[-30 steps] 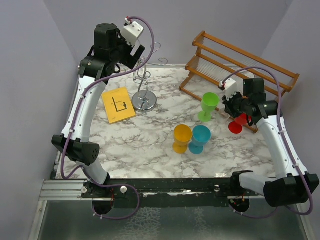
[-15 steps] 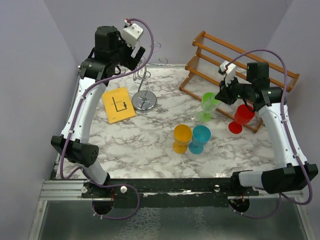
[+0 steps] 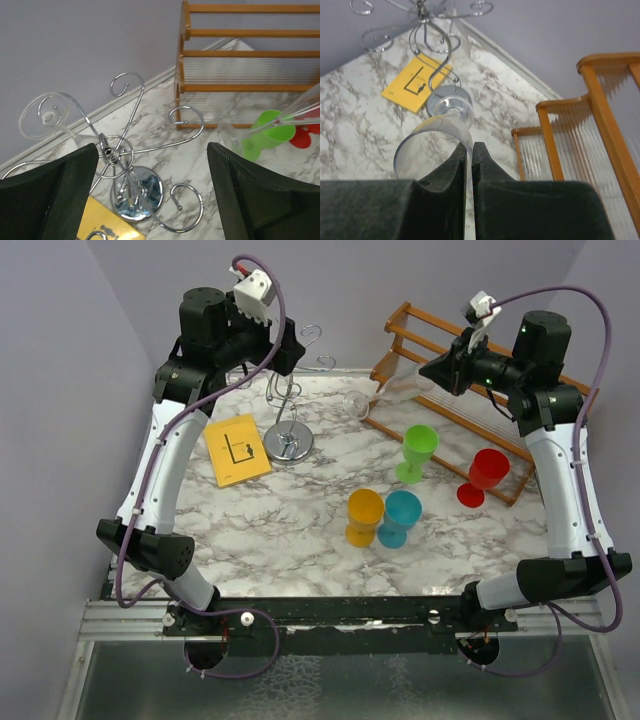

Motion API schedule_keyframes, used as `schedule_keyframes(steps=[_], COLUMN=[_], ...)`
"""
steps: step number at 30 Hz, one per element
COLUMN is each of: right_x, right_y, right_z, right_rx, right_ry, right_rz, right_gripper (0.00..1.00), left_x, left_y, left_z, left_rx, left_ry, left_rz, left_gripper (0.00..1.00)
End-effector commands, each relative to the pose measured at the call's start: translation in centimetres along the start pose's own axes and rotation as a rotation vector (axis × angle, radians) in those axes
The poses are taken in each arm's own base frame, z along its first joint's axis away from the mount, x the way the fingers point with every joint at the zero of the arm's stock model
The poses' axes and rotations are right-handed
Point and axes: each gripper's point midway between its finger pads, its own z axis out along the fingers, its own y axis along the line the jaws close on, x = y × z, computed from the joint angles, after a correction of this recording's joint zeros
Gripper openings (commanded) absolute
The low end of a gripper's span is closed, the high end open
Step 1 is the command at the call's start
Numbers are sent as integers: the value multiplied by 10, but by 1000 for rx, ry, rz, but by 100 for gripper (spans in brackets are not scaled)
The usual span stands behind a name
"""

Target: Place the wine glass upside down on the wine glass rack

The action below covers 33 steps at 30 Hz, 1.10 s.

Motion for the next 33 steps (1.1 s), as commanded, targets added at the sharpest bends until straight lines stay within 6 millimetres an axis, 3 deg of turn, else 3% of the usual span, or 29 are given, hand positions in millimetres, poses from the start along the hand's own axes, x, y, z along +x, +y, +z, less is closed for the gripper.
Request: schedule_keyframes(steps=[1, 8, 13, 16, 21, 33], right_x=[-72, -102, -113, -115, -116, -117], right_y=[-6, 0, 5, 7, 10, 9], right_z=[-10, -16, -23, -23, -21, -20], right_rx=[63, 45, 40, 30, 1, 1], right_ry=[-209, -270, -290, -293, -295, -305], right_rz=[15, 107, 115, 121, 128, 132], right_gripper=[2, 2, 2, 2, 2, 2], left_x=[-41, -43, -21, -12, -5, 9], left_y=[-42, -64, -66, -72, -81, -93], left_z=[-4, 14, 34, 36, 37, 43], left_rx=[197, 331, 349, 379, 425, 469], left_ry=[-122, -116, -55, -27, -3, 50], left_rz=[-165, -355, -438, -488, -535, -600], left_gripper=[91, 80, 79, 74, 57, 49])
